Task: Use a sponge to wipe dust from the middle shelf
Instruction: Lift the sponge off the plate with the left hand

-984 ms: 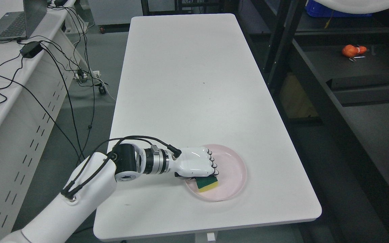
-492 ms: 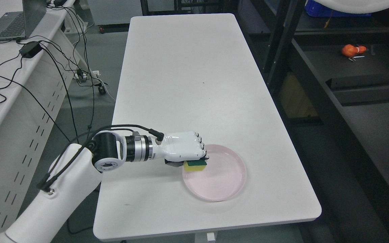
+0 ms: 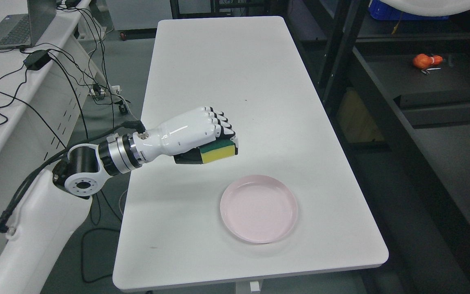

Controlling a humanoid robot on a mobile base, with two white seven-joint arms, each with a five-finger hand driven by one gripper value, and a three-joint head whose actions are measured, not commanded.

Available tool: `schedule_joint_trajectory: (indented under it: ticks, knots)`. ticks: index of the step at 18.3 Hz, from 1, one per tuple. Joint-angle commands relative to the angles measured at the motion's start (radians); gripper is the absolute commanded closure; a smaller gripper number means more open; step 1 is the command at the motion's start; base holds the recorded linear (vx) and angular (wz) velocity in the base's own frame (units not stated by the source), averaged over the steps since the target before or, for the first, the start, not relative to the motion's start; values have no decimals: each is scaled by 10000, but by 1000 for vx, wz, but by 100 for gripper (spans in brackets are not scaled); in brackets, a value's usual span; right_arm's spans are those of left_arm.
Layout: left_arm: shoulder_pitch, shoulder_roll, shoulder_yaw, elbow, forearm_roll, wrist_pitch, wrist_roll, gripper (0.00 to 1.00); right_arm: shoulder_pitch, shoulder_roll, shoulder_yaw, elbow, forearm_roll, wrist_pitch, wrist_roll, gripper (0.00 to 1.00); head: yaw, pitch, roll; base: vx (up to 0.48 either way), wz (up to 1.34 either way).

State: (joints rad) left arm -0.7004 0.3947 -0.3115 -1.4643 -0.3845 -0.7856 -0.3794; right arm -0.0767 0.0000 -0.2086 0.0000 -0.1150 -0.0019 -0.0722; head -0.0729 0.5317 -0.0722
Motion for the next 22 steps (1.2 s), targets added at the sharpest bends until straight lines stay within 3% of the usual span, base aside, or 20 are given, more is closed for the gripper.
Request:
schedule_joint_trajectory:
  ticks: [1, 5, 22]
  knots:
    - [1126, 271, 3035, -926, 2264, 2, 663, 100, 0, -175, 0, -174, 0, 724, 1, 0, 0, 0, 0, 0, 0]
    - [1772, 164, 3789, -1248, 2541, 2, 864, 100, 0, -175, 0, -174, 0, 740, -14, 0, 0, 0, 0, 0, 0]
    - [2217, -66, 3882, -1633, 2925, 2, 788, 100, 0, -175, 0, -174, 0, 724, 1, 0, 0, 0, 0, -59, -55]
